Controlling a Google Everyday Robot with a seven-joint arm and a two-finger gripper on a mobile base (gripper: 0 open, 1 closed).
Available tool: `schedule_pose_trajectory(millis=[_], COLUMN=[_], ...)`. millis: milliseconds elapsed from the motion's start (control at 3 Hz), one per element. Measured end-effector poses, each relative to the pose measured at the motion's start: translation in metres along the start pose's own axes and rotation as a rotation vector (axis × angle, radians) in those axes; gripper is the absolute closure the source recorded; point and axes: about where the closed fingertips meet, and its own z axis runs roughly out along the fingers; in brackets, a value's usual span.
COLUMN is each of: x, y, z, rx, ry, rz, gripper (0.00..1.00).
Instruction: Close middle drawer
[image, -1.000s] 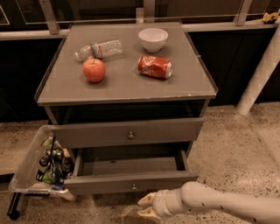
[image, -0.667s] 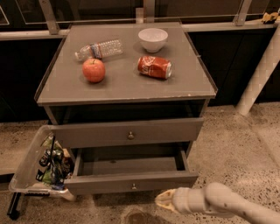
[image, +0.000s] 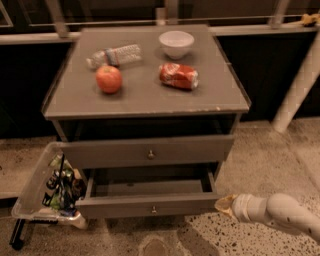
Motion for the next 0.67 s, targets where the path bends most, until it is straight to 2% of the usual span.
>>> schedule_pose_trajectory(millis=[333, 667], x=[0.0, -0.001], y=[0.001, 0.018], z=[0.0, 0.01], rx=[0.0, -0.036], ry=[0.0, -0.005], rz=[0.0, 0.013], gripper=[1.0, 1.0])
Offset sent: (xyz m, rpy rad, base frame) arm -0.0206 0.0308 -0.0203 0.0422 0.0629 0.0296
